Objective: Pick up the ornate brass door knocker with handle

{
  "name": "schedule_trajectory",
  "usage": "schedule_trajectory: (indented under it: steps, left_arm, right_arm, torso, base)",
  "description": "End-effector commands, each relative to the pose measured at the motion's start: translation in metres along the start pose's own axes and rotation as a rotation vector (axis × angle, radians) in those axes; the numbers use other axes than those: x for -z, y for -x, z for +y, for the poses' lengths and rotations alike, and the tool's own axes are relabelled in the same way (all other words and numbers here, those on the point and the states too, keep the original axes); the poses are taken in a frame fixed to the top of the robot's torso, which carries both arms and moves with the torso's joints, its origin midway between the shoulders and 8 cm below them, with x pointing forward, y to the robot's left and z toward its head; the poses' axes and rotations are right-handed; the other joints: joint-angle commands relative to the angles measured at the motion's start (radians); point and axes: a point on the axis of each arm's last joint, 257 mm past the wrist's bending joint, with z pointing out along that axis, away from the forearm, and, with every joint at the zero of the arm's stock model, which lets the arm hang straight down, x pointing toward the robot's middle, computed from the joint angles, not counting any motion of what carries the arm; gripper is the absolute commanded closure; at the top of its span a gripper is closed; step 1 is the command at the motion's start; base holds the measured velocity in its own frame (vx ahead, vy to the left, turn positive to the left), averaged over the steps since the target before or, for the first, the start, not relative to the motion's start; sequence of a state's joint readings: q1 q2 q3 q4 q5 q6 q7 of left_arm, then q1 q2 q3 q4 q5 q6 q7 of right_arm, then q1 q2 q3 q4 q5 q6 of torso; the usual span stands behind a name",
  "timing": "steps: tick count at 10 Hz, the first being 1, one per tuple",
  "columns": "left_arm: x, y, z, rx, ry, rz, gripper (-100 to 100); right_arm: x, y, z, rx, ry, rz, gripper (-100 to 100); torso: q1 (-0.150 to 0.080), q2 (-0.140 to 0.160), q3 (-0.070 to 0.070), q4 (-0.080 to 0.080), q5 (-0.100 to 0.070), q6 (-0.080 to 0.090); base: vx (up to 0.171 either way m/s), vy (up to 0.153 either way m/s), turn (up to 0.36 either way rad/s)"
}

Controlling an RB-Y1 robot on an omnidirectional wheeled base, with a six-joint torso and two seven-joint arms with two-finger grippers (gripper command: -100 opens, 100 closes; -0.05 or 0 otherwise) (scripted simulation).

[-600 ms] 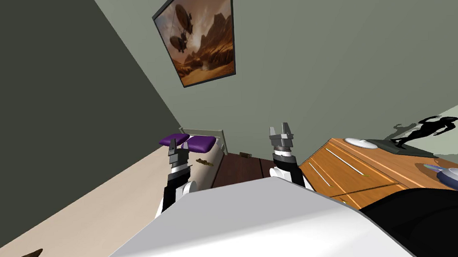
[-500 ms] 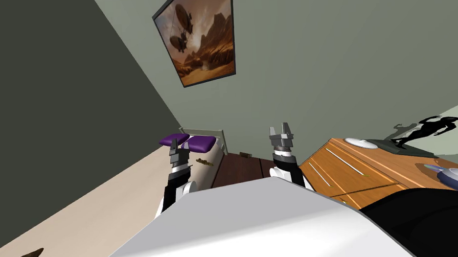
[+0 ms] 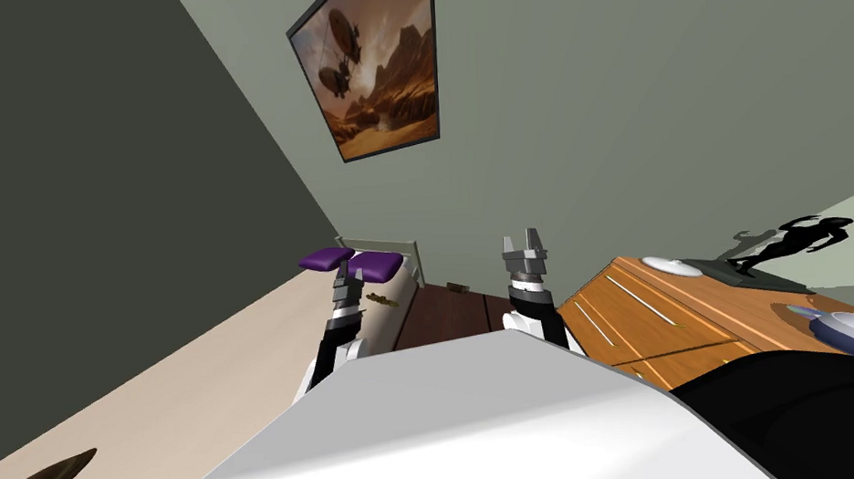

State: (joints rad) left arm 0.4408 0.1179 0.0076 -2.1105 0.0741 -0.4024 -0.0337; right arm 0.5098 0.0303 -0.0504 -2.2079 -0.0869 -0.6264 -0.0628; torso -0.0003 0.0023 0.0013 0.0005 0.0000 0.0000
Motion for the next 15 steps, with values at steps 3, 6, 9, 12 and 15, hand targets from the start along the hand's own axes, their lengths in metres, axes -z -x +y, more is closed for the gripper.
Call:
schedule_trajectory:
  steps: [3,6,9,12,15]
  left_arm:
    - [0.012,-0.021,0.051,0.008,0.114,0.061,-100]
    - [0.022,-0.033,0.084,0.016,0.187,0.089,-100]
    - [0.034,-0.046,0.113,0.022,0.255,0.118,-100]
    - [0.054,-0.062,0.152,0.020,0.348,0.164,-100]
    - [0.069,-0.070,0.175,0.012,0.405,0.195,-100]
  right_arm:
    - [0.000,0.000,0.000,0.000,0.000,0.000,0]
    - [0.000,0.000,0.000,0.000,0.000,0.000,0]
    - [0.000,0.000,0.000,0.000,0.000,0.000,0]
    - [0.000,0.000,0.000,0.000,0.000,0.000,0]
    - [0.000,0.000,0.000,0.000,0.000,0.000,0]
  torso:
    - [0.000,0.000,0.000,0.000,0.000,0.000]
    - [0.001,-0.001,0.000,0.000,0.000,0.000]
    - [0.002,0.000,0.000,0.000,0.000,0.000]
    - [0.002,-0.001,-0.001,0.000,0.000,0.000]
    - [0.002,-0.001,-0.001,0.000,0.000,0.000]
  base:
    - [-0.039,0.001,0.010]
    - [-0.025,0.009,0.004]
    - [-0.026,0.016,0.002]
    - [-0.018,0.021,-0.003]
    - [-0.014,0.029,-0.007]
